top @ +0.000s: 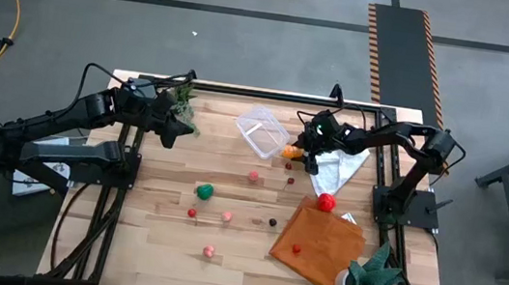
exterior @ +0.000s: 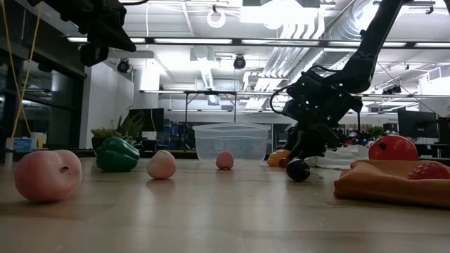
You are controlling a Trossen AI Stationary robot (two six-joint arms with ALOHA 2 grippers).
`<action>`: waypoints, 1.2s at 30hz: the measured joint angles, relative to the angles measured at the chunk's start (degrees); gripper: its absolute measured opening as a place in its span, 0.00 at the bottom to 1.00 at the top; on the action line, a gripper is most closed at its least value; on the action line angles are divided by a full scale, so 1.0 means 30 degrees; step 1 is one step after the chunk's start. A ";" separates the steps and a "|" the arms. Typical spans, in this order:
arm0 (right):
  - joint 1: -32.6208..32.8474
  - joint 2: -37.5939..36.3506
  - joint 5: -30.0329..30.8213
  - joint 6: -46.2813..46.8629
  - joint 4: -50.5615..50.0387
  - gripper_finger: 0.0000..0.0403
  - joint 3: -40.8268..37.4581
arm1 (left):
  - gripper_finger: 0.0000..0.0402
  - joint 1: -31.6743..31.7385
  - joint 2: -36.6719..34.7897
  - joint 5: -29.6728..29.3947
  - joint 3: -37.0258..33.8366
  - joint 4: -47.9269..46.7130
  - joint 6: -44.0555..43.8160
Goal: Pick and placing Produce into tupperware
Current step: Put the brown croissant into the transparent bin
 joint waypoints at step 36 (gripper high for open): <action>-0.0007 -0.3957 0.0525 0.0004 -0.4668 0.51 0.0000 | 0.00 0.0004 0.0000 -0.0005 0.0000 0.0001 0.0058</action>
